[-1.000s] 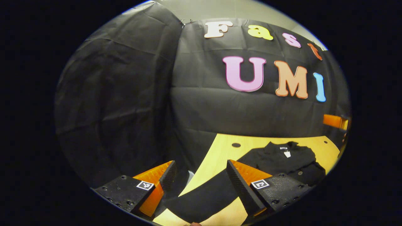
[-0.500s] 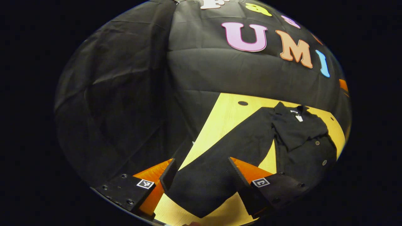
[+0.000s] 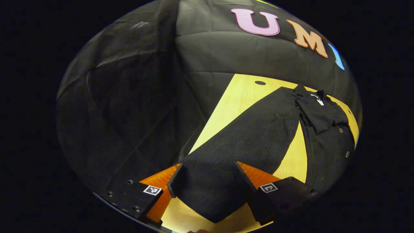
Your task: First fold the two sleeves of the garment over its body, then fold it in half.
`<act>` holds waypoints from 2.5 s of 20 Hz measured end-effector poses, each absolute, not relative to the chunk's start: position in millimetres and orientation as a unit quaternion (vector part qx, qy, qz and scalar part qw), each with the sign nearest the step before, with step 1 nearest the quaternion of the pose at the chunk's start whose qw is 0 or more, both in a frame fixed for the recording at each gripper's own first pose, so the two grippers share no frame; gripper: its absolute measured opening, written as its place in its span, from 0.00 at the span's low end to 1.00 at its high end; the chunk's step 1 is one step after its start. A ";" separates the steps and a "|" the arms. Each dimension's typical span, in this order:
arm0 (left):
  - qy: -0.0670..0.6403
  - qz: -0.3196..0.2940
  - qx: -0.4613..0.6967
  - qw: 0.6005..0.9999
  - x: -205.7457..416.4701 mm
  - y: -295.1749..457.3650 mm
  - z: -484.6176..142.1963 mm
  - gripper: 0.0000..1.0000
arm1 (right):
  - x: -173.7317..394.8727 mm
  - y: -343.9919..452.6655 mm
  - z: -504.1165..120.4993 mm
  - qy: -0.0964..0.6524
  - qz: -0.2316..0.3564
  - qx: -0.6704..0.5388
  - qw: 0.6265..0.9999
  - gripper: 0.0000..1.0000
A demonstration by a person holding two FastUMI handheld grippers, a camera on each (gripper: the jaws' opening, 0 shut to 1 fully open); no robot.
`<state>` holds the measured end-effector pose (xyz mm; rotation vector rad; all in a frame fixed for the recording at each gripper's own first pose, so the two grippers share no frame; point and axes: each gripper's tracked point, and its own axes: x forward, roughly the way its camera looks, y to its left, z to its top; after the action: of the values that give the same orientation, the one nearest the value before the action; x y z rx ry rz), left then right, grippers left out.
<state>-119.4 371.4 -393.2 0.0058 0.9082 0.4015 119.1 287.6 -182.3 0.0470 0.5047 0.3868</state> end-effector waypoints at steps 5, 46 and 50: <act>0.419 0.215 -0.007 0.882 -117.0 374.3 -390.1 0.96 | 118.1 292.6 -181.2 0.252 0.198 0.020 0.947 0.92; 0.306 0.089 -0.053 0.946 14.4 268.2 -249.0 0.00 | 110.0 216.9 -159.5 0.226 0.196 0.014 0.954 0.97; 0.275 0.035 -0.044 0.960 51.7 215.6 -223.3 0.00 | 102.7 185.0 -157.3 0.222 0.176 0.022 0.959 0.97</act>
<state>51.7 215.6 -223.3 -0.0884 0.5567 0.0706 102.7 185.0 -157.3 0.0449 0.4504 0.3562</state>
